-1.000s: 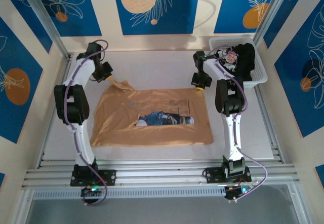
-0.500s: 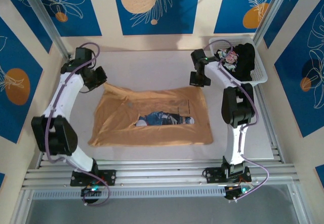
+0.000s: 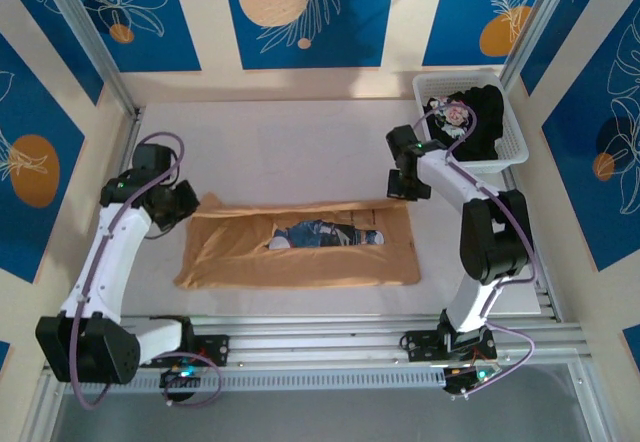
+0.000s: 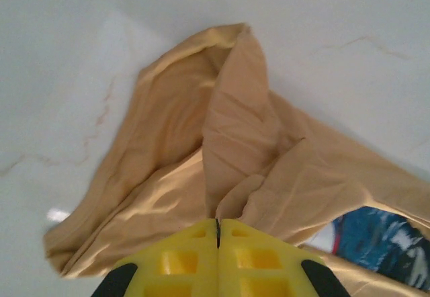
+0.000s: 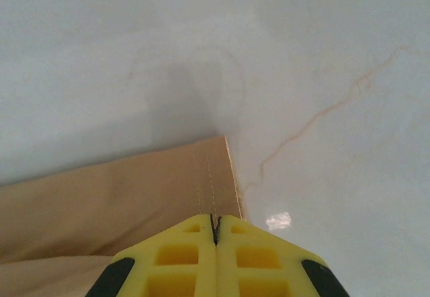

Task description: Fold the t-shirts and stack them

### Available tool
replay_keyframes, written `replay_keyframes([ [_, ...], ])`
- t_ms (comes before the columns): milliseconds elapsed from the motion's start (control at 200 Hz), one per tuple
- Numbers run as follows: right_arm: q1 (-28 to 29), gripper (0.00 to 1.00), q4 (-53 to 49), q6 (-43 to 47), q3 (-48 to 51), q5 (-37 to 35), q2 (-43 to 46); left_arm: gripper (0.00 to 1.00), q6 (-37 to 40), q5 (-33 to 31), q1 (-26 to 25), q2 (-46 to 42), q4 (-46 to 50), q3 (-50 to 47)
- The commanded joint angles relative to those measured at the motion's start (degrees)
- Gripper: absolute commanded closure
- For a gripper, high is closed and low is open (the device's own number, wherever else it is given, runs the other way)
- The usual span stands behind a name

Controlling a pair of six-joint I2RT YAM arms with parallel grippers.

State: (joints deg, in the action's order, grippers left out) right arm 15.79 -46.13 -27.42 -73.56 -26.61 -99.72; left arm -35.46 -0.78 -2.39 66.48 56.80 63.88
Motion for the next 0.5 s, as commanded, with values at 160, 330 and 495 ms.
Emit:
replay_keyframes([
  [160, 1.3, 1.0, 2.1, -2.3, 6.1, -0.4, 4.5, 1.0, -3.7, -5.1, -0.5, -9.1, 6.2, -8.4],
  [330, 2.7, 1.0, 1.0, -3.8, 8.2, -1.3, 5.8, 1.0, -4.6, -4.9, -0.7, -12.3, 7.4, -12.3],
  [495, 3.5, 1.0, -0.4, -4.7, 9.4, -2.3, 6.9, 1.0, -6.0, -4.5, -0.7, -14.1, 7.5, -14.8],
])
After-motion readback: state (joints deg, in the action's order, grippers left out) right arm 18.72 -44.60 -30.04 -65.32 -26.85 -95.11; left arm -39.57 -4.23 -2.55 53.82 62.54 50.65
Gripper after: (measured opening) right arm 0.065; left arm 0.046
